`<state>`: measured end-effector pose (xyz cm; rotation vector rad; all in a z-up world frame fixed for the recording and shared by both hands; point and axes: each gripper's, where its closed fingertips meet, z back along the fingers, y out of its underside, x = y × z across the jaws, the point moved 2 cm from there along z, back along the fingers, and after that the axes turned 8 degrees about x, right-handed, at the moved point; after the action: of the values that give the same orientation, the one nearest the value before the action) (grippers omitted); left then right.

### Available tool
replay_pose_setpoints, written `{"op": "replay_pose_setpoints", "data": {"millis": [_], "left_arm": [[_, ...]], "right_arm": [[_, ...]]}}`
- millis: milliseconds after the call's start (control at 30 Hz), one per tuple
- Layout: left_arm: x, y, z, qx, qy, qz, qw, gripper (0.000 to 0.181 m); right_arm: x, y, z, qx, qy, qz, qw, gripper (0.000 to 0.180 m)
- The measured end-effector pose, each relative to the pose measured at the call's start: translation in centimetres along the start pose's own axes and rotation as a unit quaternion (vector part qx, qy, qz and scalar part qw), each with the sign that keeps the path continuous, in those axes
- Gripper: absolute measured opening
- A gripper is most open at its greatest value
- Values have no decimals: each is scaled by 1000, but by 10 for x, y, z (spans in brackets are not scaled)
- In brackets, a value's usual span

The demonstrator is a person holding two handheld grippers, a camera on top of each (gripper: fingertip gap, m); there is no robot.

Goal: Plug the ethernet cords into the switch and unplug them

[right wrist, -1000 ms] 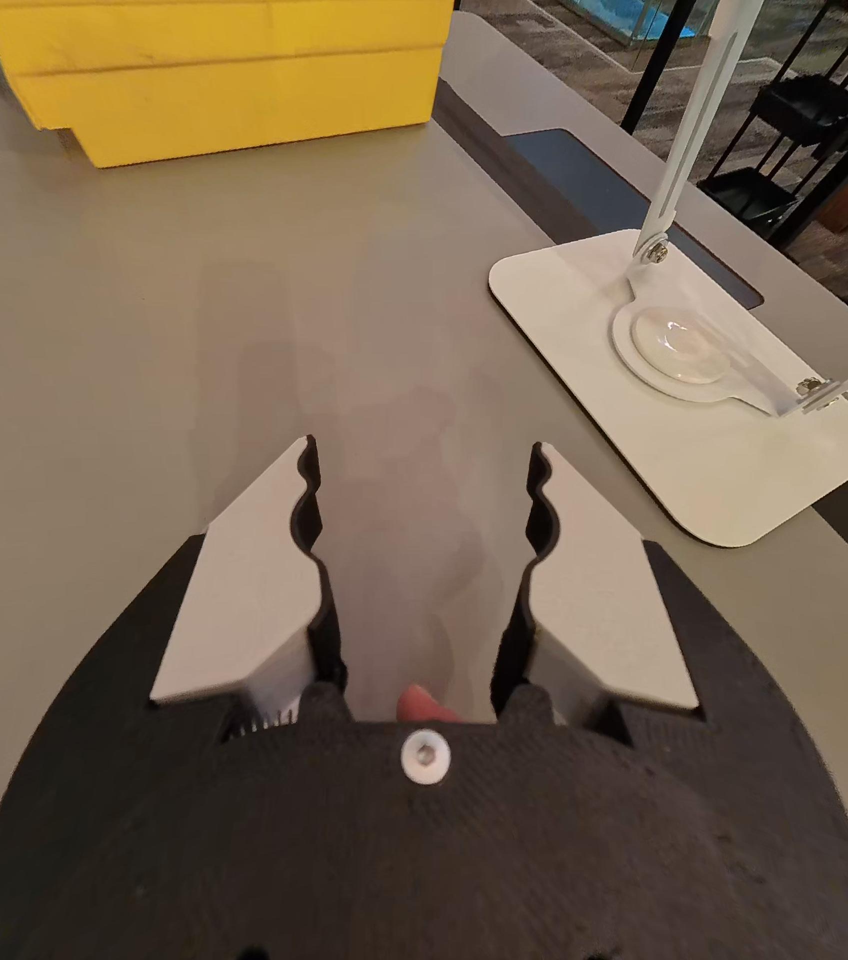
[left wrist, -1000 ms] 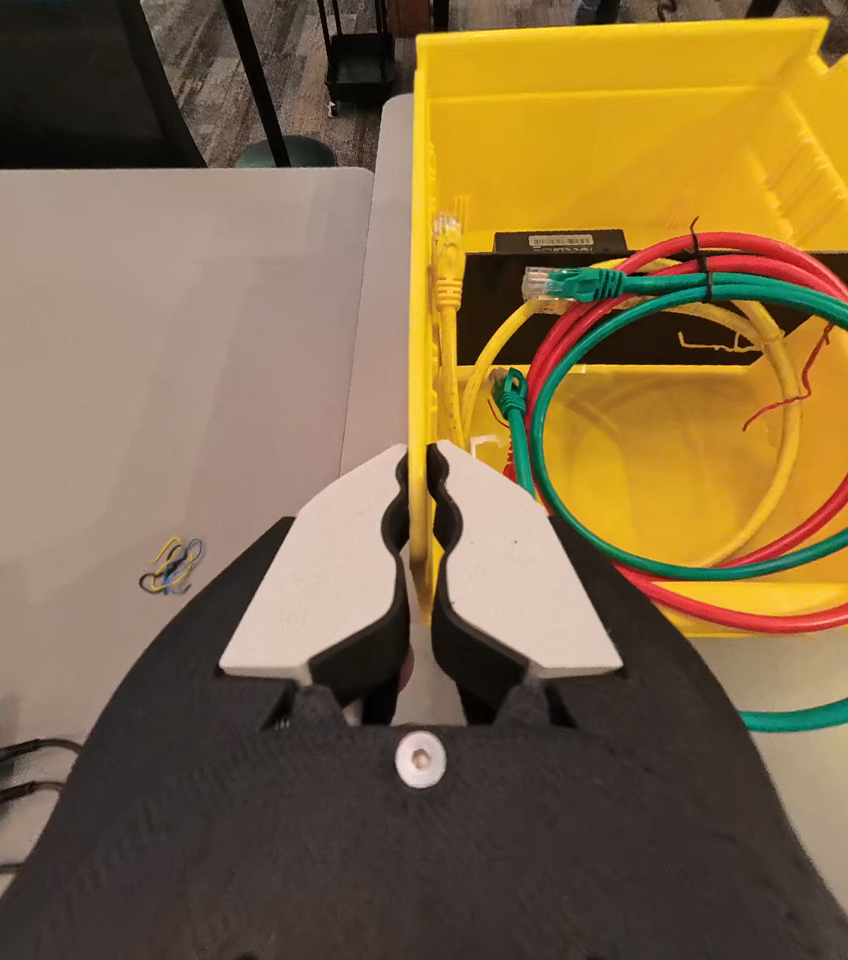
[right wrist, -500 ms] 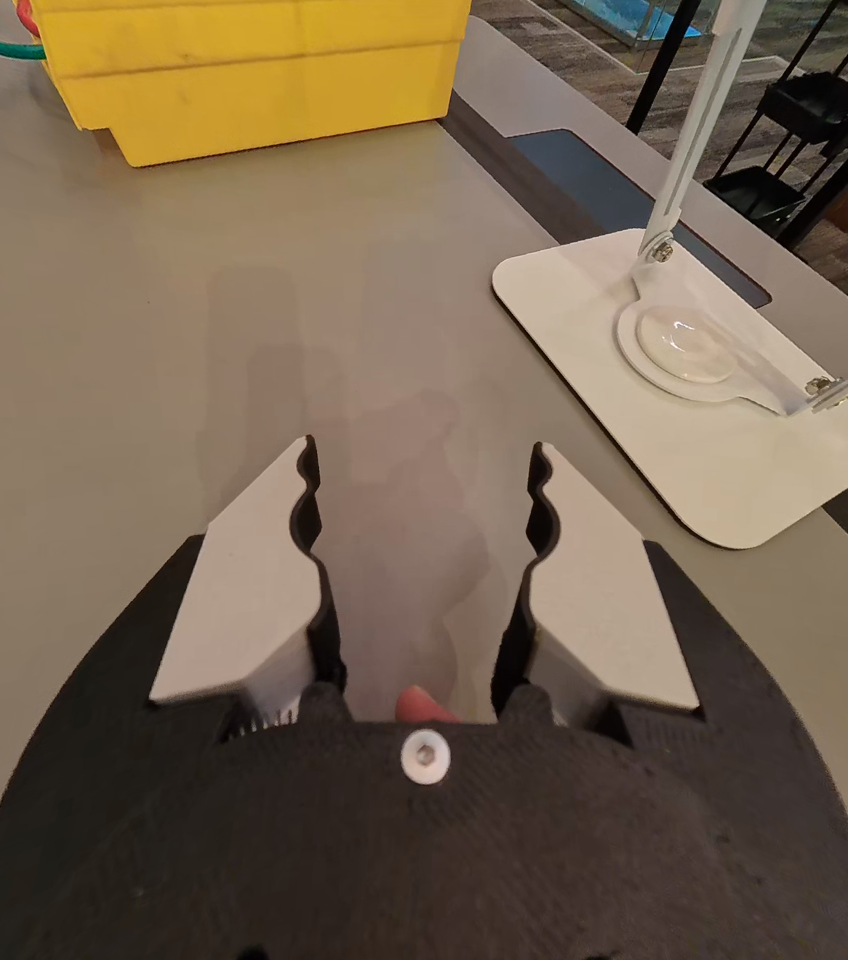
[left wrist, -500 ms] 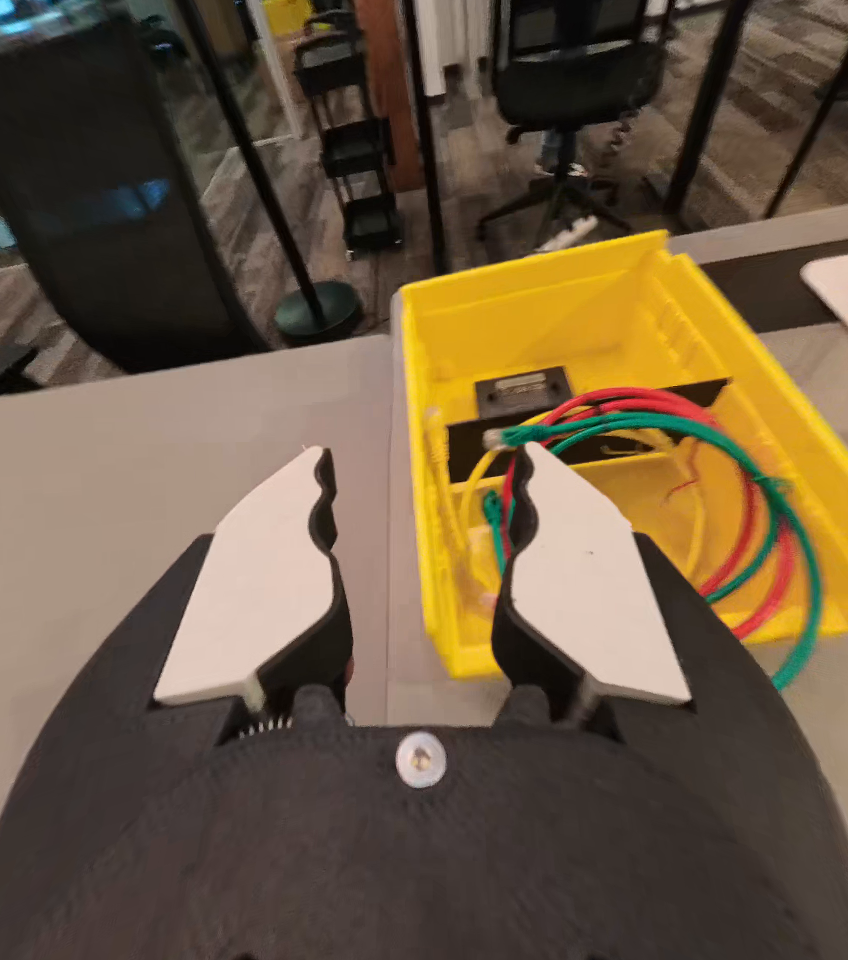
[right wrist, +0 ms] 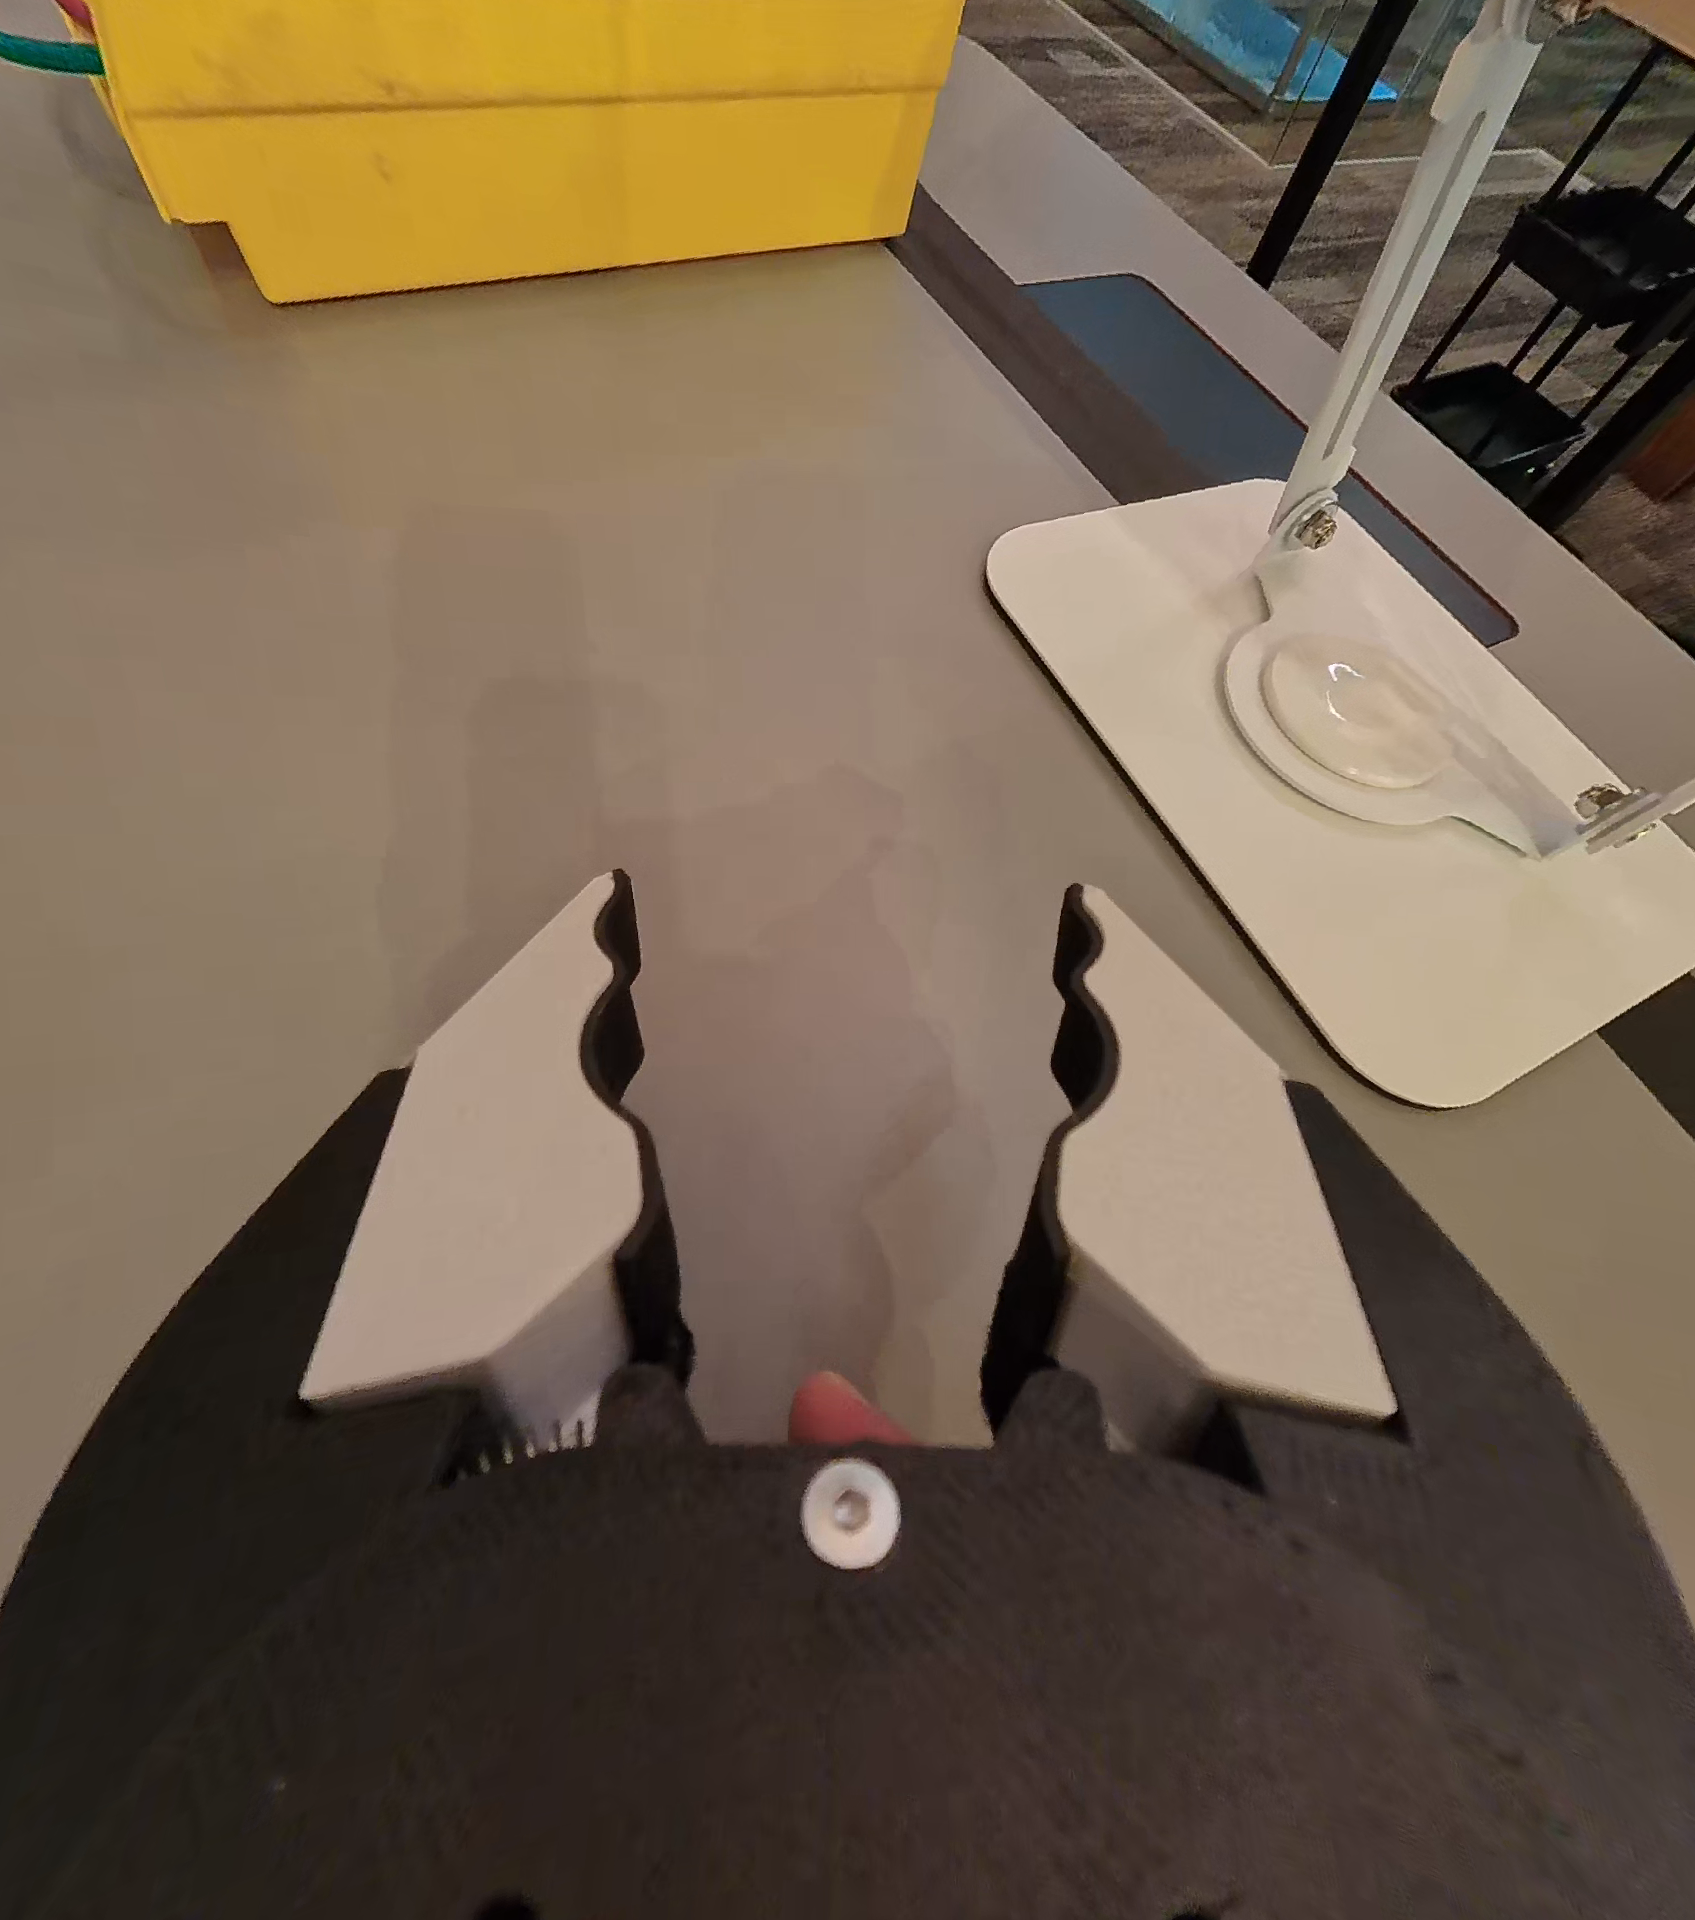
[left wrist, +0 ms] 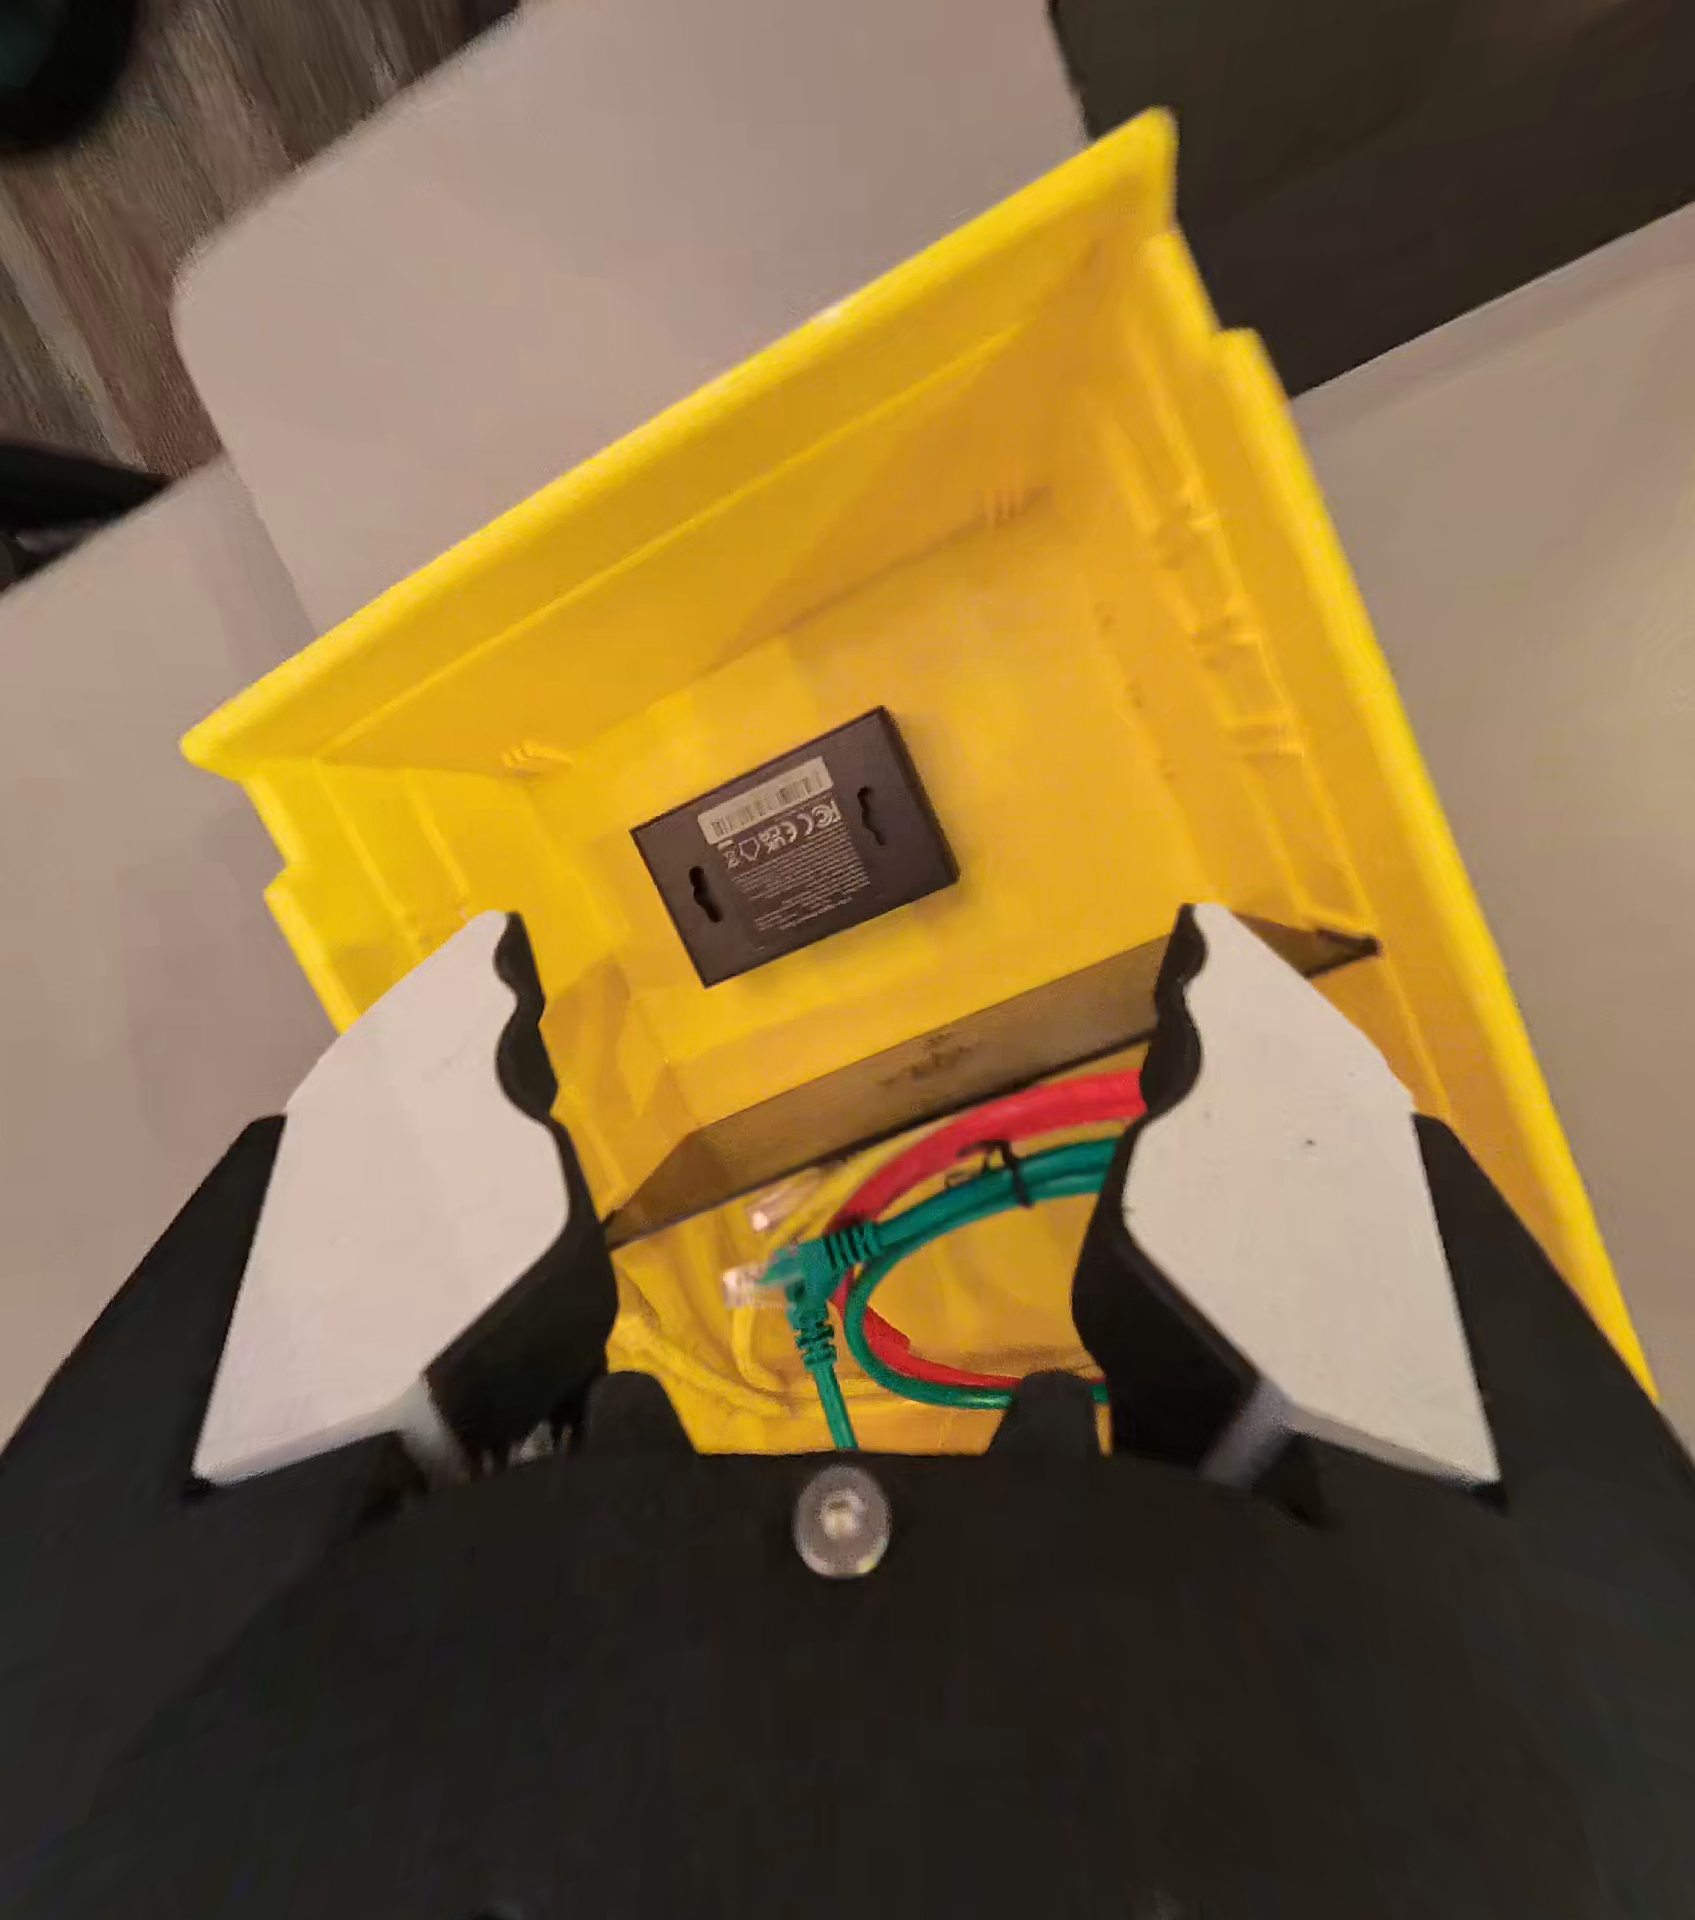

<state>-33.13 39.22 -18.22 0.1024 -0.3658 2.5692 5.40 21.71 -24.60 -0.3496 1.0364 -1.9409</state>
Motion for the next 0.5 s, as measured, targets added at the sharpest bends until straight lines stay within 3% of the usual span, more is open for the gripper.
{"op": "replay_pose_setpoints", "data": {"millis": [267, 500], "left_arm": [[14, 1, -65, 161, 6, 7, 987, 116], [25, 10, -94, 225, 15, 35, 974, 117]], "right_arm": [[1, 0, 0, -2, -9, -5, 1000, 79], [-1, 2, 0, -4, -16, -16, 1000, 79]]}}
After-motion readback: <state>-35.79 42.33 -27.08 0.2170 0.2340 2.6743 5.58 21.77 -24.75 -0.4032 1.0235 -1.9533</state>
